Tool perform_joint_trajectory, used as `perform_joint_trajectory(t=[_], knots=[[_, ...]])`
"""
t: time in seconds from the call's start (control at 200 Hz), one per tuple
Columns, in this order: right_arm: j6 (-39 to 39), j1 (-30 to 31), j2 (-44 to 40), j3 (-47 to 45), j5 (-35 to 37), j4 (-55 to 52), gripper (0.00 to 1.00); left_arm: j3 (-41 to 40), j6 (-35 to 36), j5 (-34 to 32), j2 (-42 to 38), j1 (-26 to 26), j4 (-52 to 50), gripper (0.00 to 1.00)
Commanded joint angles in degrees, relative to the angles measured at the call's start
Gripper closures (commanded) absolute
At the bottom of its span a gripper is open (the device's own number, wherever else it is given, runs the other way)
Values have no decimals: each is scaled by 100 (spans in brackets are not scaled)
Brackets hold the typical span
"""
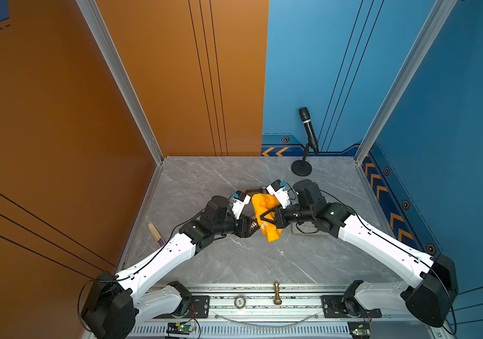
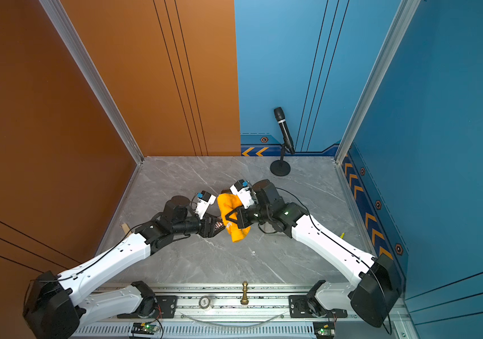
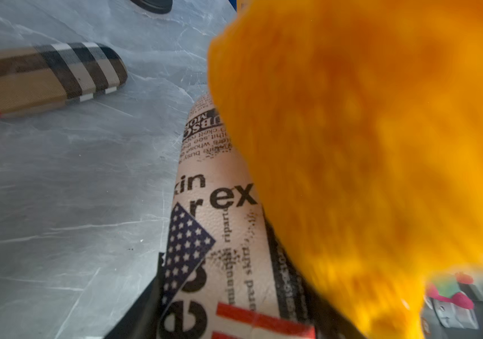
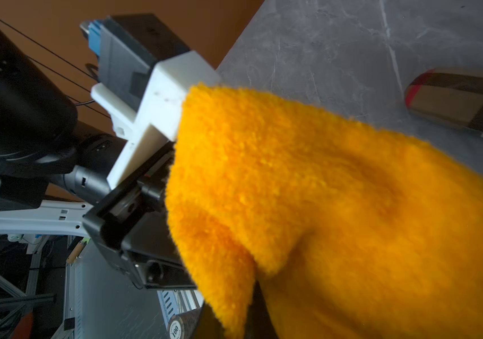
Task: Wipe the eyeglass case
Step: Wipe the dirt from the eyeglass case.
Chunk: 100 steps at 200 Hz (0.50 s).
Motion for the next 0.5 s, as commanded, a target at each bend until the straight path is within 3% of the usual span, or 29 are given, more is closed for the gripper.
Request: perform_joint_trajectory(t=[0.0,0.135,0.34,0.405,0.496], knots=[[-259,-647,-89,-144,212,100,100,-8,-292,954,-283,-19,697,68],[-448,-313,-382,-239,679,98,100,-189,-610,971,-250,109,1290,68],[110,432,-207,-407,230,885,100,-81,-710,1243,123,92,1535,69],[106,367,-133,-423,217,879,100,-77,-741,1311,116,118,1576,69],[255,-444,-202,-599,58,915,100,-111,-758,1324,44,153,1546,69]])
